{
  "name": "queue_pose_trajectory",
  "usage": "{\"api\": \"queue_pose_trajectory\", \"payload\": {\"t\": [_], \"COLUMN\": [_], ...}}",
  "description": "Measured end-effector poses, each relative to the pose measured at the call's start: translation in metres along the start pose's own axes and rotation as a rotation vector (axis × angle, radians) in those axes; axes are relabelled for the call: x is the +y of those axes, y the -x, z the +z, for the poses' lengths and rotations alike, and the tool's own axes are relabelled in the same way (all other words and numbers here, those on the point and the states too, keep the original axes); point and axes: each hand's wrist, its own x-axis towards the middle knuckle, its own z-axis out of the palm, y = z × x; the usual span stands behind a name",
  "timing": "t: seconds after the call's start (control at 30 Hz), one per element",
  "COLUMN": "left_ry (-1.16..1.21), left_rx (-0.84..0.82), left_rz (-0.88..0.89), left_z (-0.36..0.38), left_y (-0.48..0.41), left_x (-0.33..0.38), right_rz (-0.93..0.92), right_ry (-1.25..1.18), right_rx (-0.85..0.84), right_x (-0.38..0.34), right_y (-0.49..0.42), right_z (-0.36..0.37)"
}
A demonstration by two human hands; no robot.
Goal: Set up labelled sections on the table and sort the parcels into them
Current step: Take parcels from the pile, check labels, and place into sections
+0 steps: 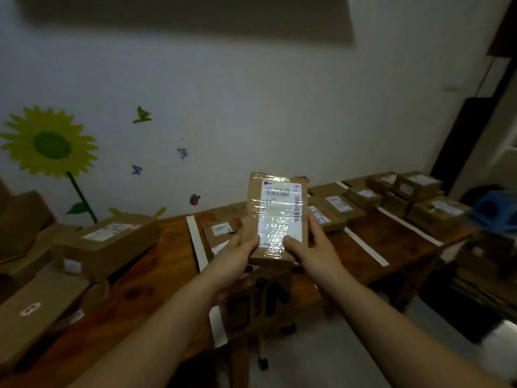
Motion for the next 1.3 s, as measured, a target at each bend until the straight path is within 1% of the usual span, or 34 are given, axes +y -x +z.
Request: {"api": "queue_pose_trajectory", "payload": {"t": [0.03, 0.07, 0.17, 0.3, 0.43, 0.53, 0.67, 0.77, 0.9, 1.0, 1.13, 1.3], "left_ry": [-0.063, -0.076, -0.006, -0.028, -0.029, -0.046, -0.053, -0.095, -0.129, -0.161, -0.178, -0.195], "left_rx": [-0.002, 0.004, 0.015, 0.019, 0.037, 0.018, 0.003, -0.030, -0.048, -0.074, -0.148, -0.191], "left_rz": [0.012, 0.025, 0.031, 0.043, 0.013, 0.003, -0.056, -0.097, -0.150, -0.147, -0.099, -0.103], "left_z": [0.006, 0.011, 0.029, 0.065, 0.121, 0.172, 0.238, 0.271, 0.292, 0.299, 0.306, 0.329], "left_y": [0.000, -0.001, -0.005, -0.025, -0.054, -0.079, -0.110, -0.128, -0.153, -0.174, -0.214, -0.275], "left_x": [0.001, 0.000, -0.003, -0.012, -0.015, -0.016, -0.021, -0.027, -0.033, -0.034, -0.031, -0.025], "right_rz": [0.030, 0.051, 0.070, 0.066, 0.055, 0.043, 0.096, 0.143, 0.176, 0.195, 0.233, 0.307], "right_ry": [0.001, 0.000, 0.021, 0.055, 0.093, 0.180, 0.240, 0.247, 0.243, 0.251, 0.262, 0.356], "right_rx": [0.019, 0.025, 0.012, 0.025, 0.023, -0.003, -0.015, -0.040, -0.077, -0.082, -0.058, 0.008], "right_x": [0.004, 0.007, 0.018, 0.035, 0.053, 0.067, 0.088, 0.104, 0.124, 0.136, 0.148, 0.150], "right_y": [0.000, 0.001, 0.004, -0.005, -0.021, -0.032, -0.045, -0.052, -0.066, -0.083, -0.114, -0.154], "right_z": [-0.008, -0.015, -0.033, -0.067, -0.120, -0.171, -0.238, -0.274, -0.301, -0.310, -0.328, -0.363]}}
